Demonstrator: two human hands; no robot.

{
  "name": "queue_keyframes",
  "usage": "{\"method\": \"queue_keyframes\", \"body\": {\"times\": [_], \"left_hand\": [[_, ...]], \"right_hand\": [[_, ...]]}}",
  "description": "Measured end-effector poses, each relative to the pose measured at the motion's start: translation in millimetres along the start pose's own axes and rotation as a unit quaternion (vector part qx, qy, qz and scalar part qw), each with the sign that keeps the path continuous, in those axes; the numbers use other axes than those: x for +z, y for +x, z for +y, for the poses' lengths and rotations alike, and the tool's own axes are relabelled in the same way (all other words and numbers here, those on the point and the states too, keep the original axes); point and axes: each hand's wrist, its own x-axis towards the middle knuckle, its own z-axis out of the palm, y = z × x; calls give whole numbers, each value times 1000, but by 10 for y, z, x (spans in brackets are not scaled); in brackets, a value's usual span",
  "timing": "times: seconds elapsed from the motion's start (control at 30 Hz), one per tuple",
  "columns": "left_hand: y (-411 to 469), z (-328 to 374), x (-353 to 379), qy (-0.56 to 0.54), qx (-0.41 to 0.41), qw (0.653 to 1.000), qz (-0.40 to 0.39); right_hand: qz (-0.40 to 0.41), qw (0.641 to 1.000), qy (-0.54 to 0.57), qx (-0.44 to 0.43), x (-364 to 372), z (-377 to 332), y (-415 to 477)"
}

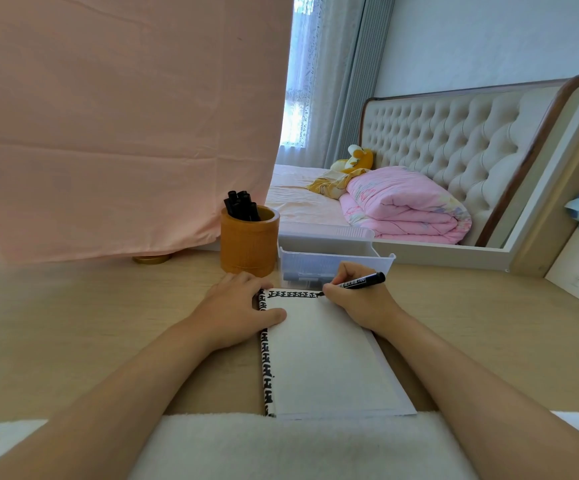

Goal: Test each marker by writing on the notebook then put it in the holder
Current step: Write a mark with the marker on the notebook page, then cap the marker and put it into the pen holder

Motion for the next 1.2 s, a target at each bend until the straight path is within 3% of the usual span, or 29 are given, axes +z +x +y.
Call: {"method": "queue_keyframes", "body": {"times": [0.77,0.97,1.1,1.2], "left_hand": [[-12,17,-13,0,0,1000,-2],[-6,4,-11,3,0,1000,-2],[8,-4,0,-12,-4,1000,9],[30,-41,-25,-95,-5,995,35]], "right_hand": [[-20,999,-22,22,-1,-30,1],[10,999,40,15,-23,-97,-55],[-53,995,84,-13,-47,-258,-103],[-103,989,104,-29,-74,-406,-94]]}}
